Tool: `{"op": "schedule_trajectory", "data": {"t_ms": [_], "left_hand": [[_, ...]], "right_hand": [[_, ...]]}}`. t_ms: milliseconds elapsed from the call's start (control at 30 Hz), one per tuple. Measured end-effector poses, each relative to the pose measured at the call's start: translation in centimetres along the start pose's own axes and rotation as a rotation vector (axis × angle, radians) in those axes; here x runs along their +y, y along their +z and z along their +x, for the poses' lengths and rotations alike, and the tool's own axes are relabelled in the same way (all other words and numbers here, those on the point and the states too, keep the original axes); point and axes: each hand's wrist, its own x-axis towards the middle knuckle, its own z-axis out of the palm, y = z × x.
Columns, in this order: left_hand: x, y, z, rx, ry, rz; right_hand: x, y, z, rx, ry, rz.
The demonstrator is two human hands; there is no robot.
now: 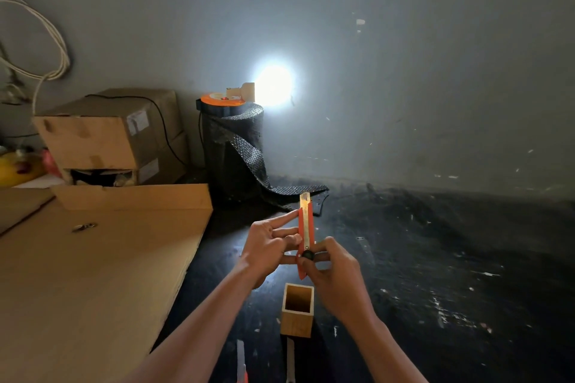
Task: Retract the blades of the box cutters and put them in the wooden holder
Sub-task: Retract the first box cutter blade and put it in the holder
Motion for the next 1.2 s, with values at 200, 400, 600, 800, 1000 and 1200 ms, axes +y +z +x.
{"op": "schedule_trajectory", "data": {"t_ms": [200,400,600,800,1000,1200], "left_hand": [[-2.2,-0.5,1.5,-0.02,-0.064,-0.046],[-5.4,-1.5,3.5,-0.092,-0.123,-0.109],[-11.3,-2.7,5.9,0.058,-0.052,0.448],[-16.8,-2.0,5.1,-0.13,-0.205,0.717],[-20.0,-1.7,4.8,-0.109,-0.187,0.657],[-20.6,-1.5,4.8,-0.104,-0.188,0.713]], "right_hand": [[1.7,1.4,0.7,0.023,0.07,0.095],[3.6,2.2,3.6,-0.013,0.173,0.372],[7.9,4.3,5.7,-0.009,0.307,0.248],[11.4,7.1,6.2,-0.099,0.421,0.023],[13.5,8.9,6.4,-0.184,0.461,-0.095],[14.3,9.3,6.8,-0.224,0.449,-0.202]]}}
